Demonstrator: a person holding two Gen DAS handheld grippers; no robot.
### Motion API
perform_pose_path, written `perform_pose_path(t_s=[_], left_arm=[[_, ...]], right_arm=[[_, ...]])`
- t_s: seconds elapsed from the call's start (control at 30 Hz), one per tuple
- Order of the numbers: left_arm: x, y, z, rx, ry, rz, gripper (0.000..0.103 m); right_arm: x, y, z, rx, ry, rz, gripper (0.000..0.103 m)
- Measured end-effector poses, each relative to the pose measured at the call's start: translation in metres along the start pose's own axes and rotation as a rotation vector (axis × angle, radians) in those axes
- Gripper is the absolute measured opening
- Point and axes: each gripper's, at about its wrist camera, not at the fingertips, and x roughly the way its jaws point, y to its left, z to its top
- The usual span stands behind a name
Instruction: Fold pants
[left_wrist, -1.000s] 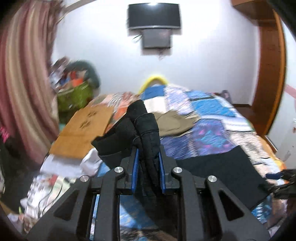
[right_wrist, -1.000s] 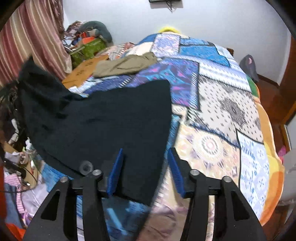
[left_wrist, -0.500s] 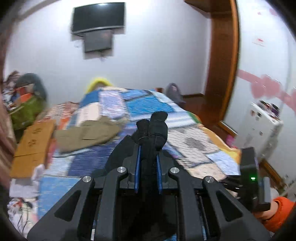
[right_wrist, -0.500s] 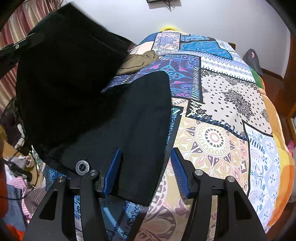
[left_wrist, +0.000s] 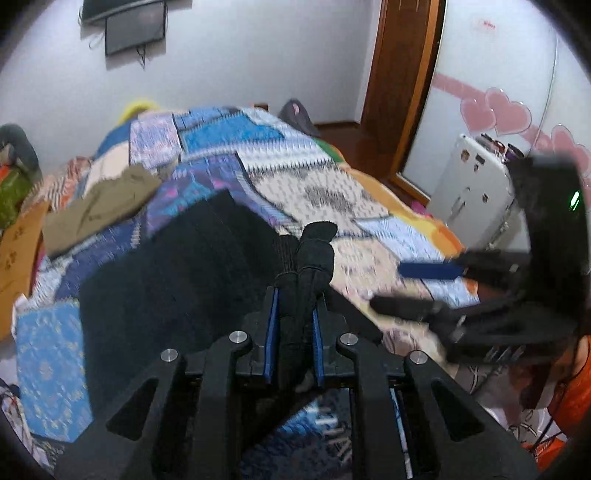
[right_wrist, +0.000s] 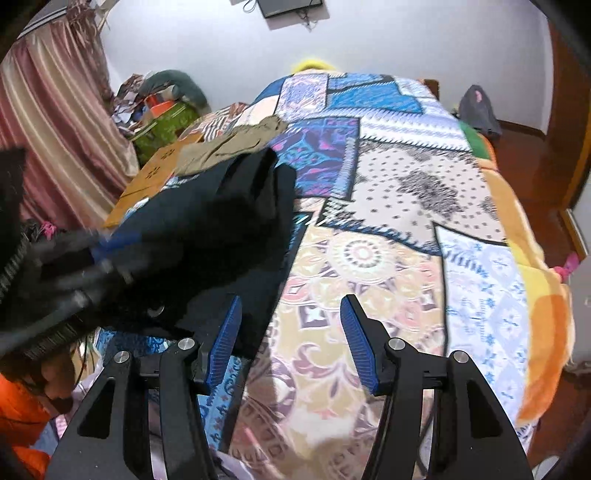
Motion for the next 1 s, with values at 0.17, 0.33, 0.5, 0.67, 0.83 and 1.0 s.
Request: perform_pose_path(t_s=[0.17, 0.33, 0.5, 0.67, 0.83, 1.0], left_arm=[[-0.001, -0.005, -0.006, -0.001, 0.010, 0.023, 0.024], [-0.015, 0.003, -0.002, -0.042, -0.010, 0.027, 0.053], [-0.050, 0.028, 0.008, -0.109, -0.106, 0.057, 0.055], [-0.065, 0.069, 0.006, -0.154, -0.131, 0.165, 0.057], [-0.050, 0.115, -0.019, -0.213, -0.038, 0.267, 0.057], [-0.017, 0.151, -0.055, -0.266, 0.081, 0.339, 0.064]], right_arm=[[-0.007, -0.003, 0.003, 0.009, -0.028, 0.001, 0.052], [-0.014, 0.006, 0.007, -0.012, -0.053, 0.011, 0.052], [-0.025, 0.021, 0.017, -0.048, -0.104, 0.029, 0.052], [-0.026, 0.049, 0.032, -0.134, -0.141, 0.053, 0.052], [0.000, 0.068, 0.030, -0.169, -0.092, 0.086, 0.052], [0.035, 0.071, 0.018, -0.173, 0.003, 0.077, 0.052]])
